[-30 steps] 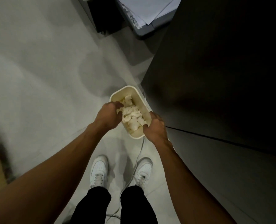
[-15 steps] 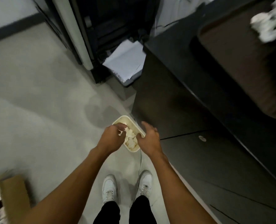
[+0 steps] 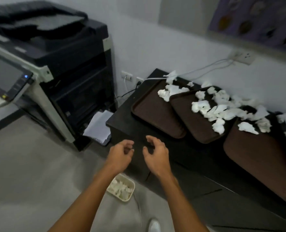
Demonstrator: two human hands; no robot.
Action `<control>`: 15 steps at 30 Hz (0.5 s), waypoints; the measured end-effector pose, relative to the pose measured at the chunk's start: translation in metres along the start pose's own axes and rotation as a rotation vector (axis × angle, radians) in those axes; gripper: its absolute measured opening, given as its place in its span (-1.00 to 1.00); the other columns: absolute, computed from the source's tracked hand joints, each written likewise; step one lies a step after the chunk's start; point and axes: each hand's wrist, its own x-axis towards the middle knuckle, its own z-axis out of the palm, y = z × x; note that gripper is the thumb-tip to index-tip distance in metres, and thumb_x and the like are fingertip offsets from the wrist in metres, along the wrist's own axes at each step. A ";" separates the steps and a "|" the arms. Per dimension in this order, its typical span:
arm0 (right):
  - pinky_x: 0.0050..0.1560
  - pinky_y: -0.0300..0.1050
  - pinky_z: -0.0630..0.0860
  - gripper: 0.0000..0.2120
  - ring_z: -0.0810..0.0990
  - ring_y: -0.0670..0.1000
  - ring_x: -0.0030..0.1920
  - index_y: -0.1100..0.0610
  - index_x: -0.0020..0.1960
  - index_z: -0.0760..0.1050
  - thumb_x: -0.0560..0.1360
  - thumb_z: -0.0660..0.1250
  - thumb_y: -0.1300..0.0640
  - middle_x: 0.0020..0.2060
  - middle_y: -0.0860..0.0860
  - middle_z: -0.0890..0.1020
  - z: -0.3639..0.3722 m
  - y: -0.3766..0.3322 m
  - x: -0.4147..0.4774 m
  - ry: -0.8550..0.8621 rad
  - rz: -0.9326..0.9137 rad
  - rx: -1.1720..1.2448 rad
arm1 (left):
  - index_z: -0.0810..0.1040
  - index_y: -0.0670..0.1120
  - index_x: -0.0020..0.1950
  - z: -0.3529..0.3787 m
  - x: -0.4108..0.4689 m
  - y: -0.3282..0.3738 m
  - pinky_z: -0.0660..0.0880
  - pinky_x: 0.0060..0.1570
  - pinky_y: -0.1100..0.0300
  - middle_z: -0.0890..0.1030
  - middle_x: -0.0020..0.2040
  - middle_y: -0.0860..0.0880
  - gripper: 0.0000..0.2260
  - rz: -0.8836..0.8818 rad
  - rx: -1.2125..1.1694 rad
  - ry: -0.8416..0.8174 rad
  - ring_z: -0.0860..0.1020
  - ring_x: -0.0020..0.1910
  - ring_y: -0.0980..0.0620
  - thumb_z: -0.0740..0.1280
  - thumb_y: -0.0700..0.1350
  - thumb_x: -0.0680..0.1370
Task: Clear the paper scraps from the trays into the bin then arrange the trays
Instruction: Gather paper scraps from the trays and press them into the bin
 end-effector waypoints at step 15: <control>0.34 -0.09 0.49 -0.62 0.53 -0.08 0.28 0.01 0.34 0.56 0.52 0.40 0.11 0.20 -0.09 0.63 -0.217 0.002 0.032 0.320 -0.046 -0.057 | 0.60 0.00 0.29 0.087 0.043 0.224 0.43 -0.05 0.50 0.65 0.07 0.11 -0.72 0.372 -0.004 -0.167 0.61 0.01 0.23 0.42 -0.14 0.58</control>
